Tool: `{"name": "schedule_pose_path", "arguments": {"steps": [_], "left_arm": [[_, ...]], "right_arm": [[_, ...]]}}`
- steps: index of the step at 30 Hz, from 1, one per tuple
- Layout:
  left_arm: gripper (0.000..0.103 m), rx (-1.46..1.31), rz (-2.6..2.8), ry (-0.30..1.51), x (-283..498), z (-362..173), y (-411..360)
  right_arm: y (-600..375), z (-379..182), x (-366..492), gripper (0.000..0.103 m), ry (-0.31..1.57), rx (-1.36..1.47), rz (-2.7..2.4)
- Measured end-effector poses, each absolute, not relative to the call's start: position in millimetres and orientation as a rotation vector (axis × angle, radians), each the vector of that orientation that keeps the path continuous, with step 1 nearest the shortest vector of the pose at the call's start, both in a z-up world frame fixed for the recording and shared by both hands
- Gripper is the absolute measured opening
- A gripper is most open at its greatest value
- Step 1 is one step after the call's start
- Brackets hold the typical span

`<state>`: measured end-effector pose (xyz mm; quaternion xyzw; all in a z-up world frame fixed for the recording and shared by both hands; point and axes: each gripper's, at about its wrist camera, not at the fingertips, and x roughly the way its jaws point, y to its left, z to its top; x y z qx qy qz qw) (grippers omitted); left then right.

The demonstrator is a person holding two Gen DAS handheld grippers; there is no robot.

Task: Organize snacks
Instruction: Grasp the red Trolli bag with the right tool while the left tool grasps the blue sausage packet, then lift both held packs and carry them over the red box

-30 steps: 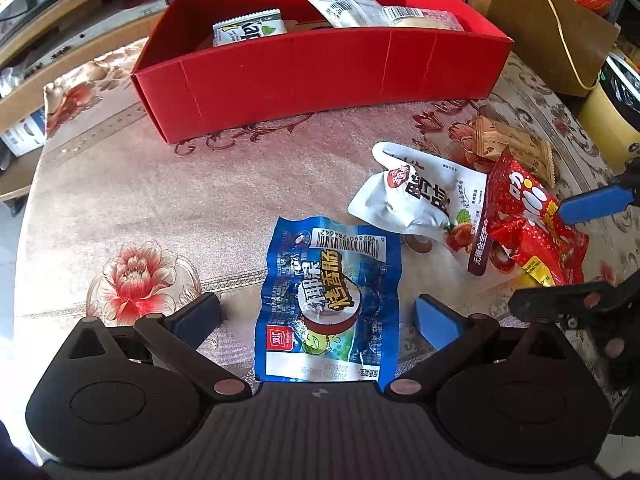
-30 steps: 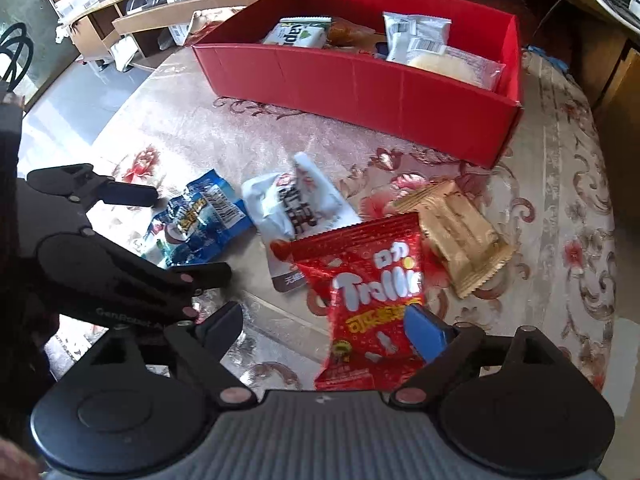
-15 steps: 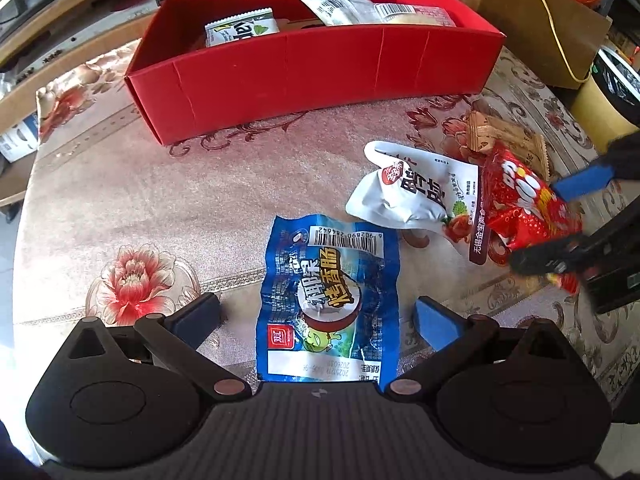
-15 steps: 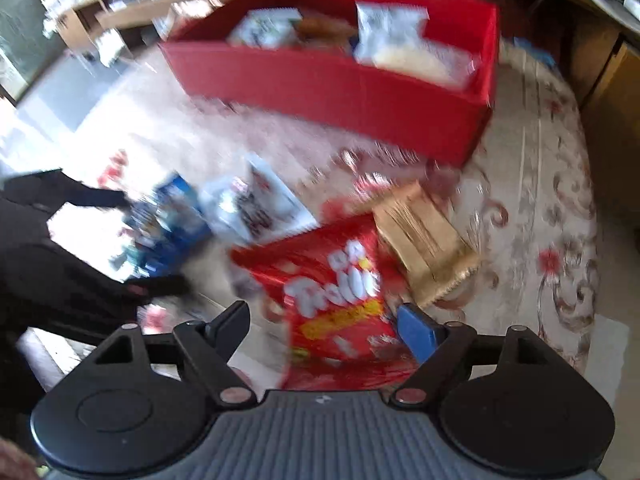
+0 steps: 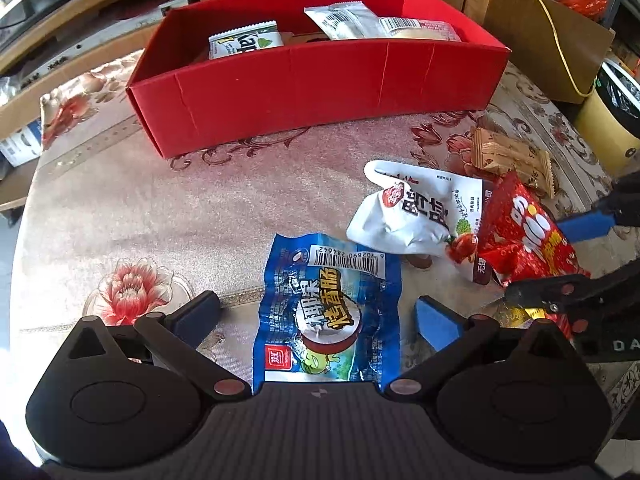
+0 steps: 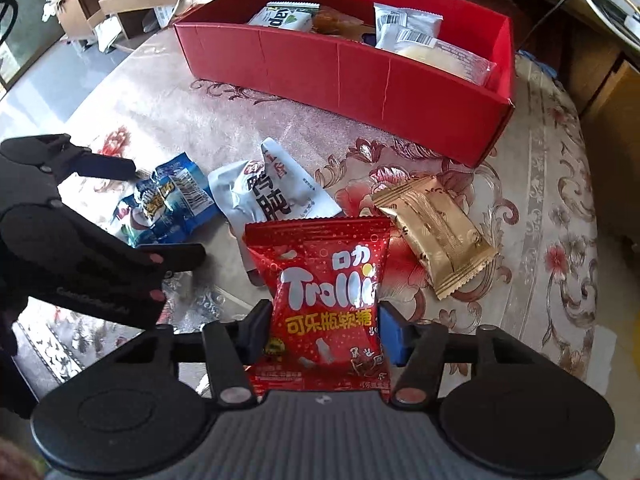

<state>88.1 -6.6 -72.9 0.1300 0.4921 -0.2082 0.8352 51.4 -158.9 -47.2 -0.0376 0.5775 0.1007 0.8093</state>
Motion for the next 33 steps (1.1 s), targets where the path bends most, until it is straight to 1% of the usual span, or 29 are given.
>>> {"name": "schedule_pose_path", "arguments": {"steps": [2, 4, 5, 14, 24, 33], "left_arm": [[0.094, 0.257, -0.422, 1.042, 87, -69, -4], [0.078, 0.234, -0.403, 1.046, 87, -64, 1], [0.074, 0.218, -0.394, 1.047, 88, -62, 4], [0.074, 0.176, -0.396, 1.060, 81, -57, 6], [0.074, 0.109, -0.399, 1.005, 80, -33, 8], [0.074, 0.081, -0.402, 0.945, 97, -12, 0]], "right_arm": [[-161, -44, 48, 0.058, 1.237, -0.051, 0.227], [-162, -39, 42, 0.057, 1.227, -0.039, 0.226], [-162, -37, 40, 0.057, 1.219, -0.040, 0.225], [-161, -14, 32, 0.057, 1.140, 0.012, 0.221], [-167, 1, 39, 0.057, 1.082, 0.056, 0.199], [-172, 16, 58, 0.057, 1.027, 0.094, 0.170]]}}
